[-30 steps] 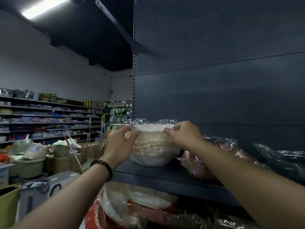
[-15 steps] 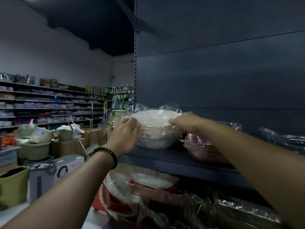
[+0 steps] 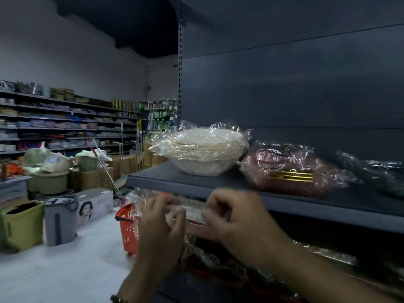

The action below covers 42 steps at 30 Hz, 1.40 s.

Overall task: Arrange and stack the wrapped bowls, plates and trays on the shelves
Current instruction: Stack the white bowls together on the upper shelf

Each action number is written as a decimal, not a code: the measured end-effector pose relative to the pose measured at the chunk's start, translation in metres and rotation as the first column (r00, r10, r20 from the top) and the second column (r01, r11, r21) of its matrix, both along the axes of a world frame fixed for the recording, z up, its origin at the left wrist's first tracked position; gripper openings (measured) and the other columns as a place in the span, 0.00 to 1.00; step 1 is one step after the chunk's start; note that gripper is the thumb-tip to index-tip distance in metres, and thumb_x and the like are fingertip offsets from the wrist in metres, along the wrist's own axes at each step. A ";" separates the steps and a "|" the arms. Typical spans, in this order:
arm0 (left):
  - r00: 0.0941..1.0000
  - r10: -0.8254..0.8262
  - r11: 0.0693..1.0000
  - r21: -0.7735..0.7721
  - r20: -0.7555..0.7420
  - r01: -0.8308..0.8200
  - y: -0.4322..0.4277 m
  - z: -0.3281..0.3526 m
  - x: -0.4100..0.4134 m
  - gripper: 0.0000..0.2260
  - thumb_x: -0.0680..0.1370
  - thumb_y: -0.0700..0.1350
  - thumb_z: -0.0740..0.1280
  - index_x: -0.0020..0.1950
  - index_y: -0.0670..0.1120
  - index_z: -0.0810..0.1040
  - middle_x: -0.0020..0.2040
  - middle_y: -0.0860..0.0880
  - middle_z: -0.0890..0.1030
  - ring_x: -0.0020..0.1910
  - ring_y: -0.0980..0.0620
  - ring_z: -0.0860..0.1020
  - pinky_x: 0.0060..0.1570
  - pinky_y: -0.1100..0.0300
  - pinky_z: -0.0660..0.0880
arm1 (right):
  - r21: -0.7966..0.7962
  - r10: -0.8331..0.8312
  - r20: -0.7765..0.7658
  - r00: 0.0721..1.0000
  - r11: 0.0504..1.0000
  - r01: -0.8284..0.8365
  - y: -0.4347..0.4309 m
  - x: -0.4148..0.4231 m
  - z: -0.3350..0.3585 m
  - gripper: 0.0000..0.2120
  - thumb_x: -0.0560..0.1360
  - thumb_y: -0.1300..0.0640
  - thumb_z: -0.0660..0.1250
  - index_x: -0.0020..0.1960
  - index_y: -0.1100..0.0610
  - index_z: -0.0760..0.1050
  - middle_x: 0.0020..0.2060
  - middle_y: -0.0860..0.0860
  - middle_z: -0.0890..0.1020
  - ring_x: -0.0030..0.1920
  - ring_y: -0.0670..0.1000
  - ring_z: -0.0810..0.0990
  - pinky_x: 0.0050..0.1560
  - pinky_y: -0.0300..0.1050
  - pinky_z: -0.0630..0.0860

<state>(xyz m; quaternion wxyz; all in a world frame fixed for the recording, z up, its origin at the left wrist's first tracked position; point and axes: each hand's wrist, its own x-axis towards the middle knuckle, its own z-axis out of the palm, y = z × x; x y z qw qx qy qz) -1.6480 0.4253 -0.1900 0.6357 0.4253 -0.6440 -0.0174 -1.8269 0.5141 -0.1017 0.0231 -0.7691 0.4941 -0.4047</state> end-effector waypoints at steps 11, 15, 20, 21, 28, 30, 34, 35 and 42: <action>0.984 -0.092 0.902 0.432 0.155 0.016 -0.010 -0.123 -0.013 0.18 0.74 0.51 0.71 0.64 0.56 0.77 0.61 0.54 0.74 0.60 0.48 0.76 0.62 0.46 0.76 | 0.409 -0.267 0.298 0.916 0.903 0.130 -0.080 -0.007 -0.136 0.14 0.73 0.46 0.73 0.57 0.43 0.78 0.41 0.45 0.86 0.42 0.47 0.85 0.48 0.53 0.83; 0.985 -0.135 0.872 0.486 0.110 0.065 -0.016 -0.129 -0.017 0.22 0.76 0.49 0.72 0.69 0.60 0.74 0.68 0.55 0.71 0.66 0.48 0.72 0.66 0.45 0.75 | 0.331 -0.270 0.271 0.924 0.928 0.174 -0.116 0.000 -0.135 0.25 0.80 0.49 0.69 0.74 0.37 0.66 0.58 0.45 0.84 0.55 0.50 0.84 0.53 0.46 0.80; 0.992 -0.122 0.877 0.471 0.018 0.099 -0.027 -0.134 -0.011 0.19 0.78 0.48 0.73 0.67 0.60 0.75 0.68 0.56 0.71 0.66 0.50 0.74 0.68 0.46 0.74 | 0.318 -0.272 0.097 0.957 0.920 0.229 -0.153 0.011 -0.126 0.21 0.79 0.48 0.69 0.69 0.41 0.67 0.55 0.49 0.83 0.54 0.54 0.83 0.51 0.48 0.78; 0.994 -0.113 0.884 0.457 0.004 0.099 -0.029 -0.135 -0.008 0.18 0.78 0.47 0.74 0.66 0.59 0.76 0.67 0.57 0.71 0.65 0.52 0.74 0.67 0.47 0.75 | 0.323 -0.274 0.101 0.956 0.918 0.229 -0.158 0.012 -0.125 0.18 0.78 0.48 0.69 0.66 0.43 0.69 0.54 0.50 0.83 0.54 0.55 0.83 0.51 0.48 0.78; 0.999 -0.003 0.899 0.437 0.047 -0.018 -0.041 -0.139 -0.001 0.18 0.75 0.46 0.75 0.65 0.56 0.79 0.68 0.52 0.71 0.69 0.48 0.70 0.70 0.46 0.74 | 0.264 -0.281 0.093 0.955 0.932 0.248 -0.180 0.016 -0.131 0.14 0.80 0.51 0.68 0.62 0.53 0.71 0.54 0.53 0.82 0.52 0.55 0.83 0.51 0.51 0.82; 0.999 0.002 0.907 0.420 0.033 -0.016 -0.044 -0.140 -0.003 0.18 0.75 0.47 0.76 0.64 0.57 0.80 0.68 0.51 0.72 0.69 0.47 0.71 0.70 0.45 0.74 | 0.232 -0.303 0.104 0.947 0.934 0.273 -0.182 0.019 -0.135 0.14 0.80 0.52 0.69 0.62 0.55 0.72 0.55 0.53 0.81 0.53 0.54 0.82 0.49 0.47 0.80; 1.000 -0.019 0.922 0.387 -0.017 0.024 -0.053 -0.140 -0.006 0.14 0.77 0.54 0.75 0.62 0.62 0.80 0.68 0.52 0.71 0.67 0.46 0.75 0.68 0.43 0.77 | 0.236 -0.330 0.177 0.927 0.929 0.286 -0.189 0.021 -0.139 0.11 0.80 0.52 0.72 0.56 0.55 0.73 0.51 0.50 0.80 0.49 0.51 0.80 0.43 0.40 0.73; 1.000 -0.010 0.922 0.386 -0.019 0.017 -0.054 -0.141 -0.008 0.15 0.77 0.54 0.75 0.62 0.62 0.79 0.69 0.52 0.70 0.68 0.45 0.74 0.68 0.42 0.77 | 0.235 -0.348 0.189 0.918 0.924 0.302 -0.191 0.020 -0.139 0.10 0.81 0.52 0.71 0.55 0.55 0.74 0.51 0.51 0.81 0.50 0.52 0.80 0.45 0.42 0.73; 0.999 0.036 0.912 0.409 -0.019 -0.025 -0.045 -0.134 -0.007 0.18 0.76 0.50 0.76 0.64 0.58 0.77 0.70 0.51 0.70 0.70 0.46 0.68 0.70 0.47 0.71 | 0.122 -0.310 0.281 0.908 0.950 0.287 -0.169 0.021 -0.138 0.10 0.82 0.51 0.68 0.62 0.52 0.75 0.54 0.51 0.82 0.55 0.53 0.81 0.57 0.50 0.79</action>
